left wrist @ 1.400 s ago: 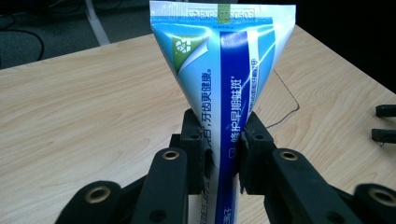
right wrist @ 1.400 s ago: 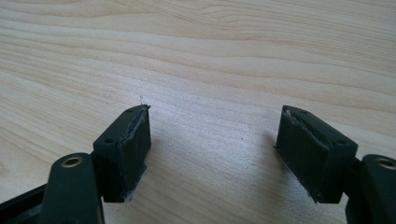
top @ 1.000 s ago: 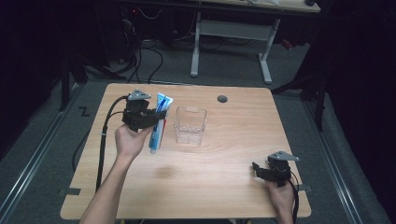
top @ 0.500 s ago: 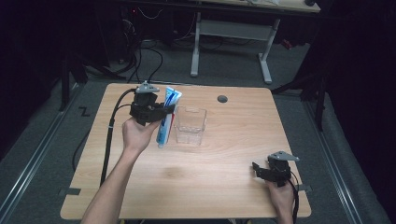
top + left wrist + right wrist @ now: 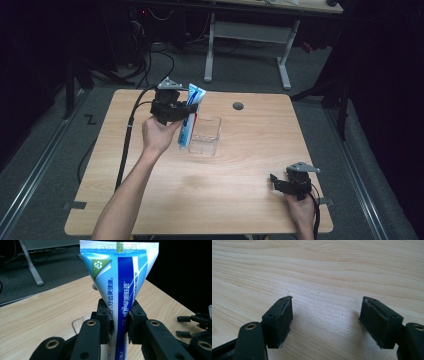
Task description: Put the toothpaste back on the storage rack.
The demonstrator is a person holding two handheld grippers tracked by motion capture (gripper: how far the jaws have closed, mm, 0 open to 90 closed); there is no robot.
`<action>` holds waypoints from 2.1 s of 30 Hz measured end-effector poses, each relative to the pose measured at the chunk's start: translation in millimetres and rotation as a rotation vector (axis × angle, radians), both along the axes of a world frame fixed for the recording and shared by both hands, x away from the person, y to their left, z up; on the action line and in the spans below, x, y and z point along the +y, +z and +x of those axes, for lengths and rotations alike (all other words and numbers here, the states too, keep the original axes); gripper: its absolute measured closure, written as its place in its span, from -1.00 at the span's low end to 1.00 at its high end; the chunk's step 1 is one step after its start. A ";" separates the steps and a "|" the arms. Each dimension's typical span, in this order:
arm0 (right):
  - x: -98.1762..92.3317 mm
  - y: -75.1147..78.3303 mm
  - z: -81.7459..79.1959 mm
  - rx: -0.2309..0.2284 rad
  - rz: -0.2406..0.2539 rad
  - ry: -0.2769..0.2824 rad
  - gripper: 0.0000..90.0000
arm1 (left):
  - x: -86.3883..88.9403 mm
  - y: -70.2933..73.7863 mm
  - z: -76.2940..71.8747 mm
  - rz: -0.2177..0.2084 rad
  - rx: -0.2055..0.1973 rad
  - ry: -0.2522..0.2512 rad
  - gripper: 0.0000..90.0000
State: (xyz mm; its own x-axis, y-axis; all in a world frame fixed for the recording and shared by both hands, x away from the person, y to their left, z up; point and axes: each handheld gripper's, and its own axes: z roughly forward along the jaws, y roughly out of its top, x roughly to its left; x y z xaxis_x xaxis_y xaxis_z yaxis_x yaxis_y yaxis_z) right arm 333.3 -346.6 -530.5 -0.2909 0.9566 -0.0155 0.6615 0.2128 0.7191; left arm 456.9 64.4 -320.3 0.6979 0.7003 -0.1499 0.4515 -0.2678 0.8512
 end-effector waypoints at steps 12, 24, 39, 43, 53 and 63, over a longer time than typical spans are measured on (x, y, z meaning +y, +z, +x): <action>0.4 -0.1 0.0 -0.002 0.001 0.004 -0.42 | -22.2 1.9 14.5 -0.013 -0.018 -0.004 0.67; 1.0 -0.1 0.0 -0.002 -0.002 0.013 -0.41 | -37.9 -3.9 28.8 0.006 -0.032 0.016 0.67; 1.4 -0.1 0.0 -0.001 -0.001 0.014 -0.41 | -40.2 -16.2 42.7 0.010 -0.038 0.039 0.66; 1.4 -0.1 0.0 -0.001 -0.001 0.014 -0.41 | -40.8 -19.3 43.6 0.021 -0.038 0.043 0.66; 1.4 -0.1 0.0 -0.001 -0.001 0.014 -0.41 | -39.4 -25.1 45.5 0.040 -0.034 0.049 0.65; 1.4 -0.1 0.0 -0.001 -0.001 0.014 -0.41 | -34.6 -32.9 49.3 0.048 -0.014 0.067 0.65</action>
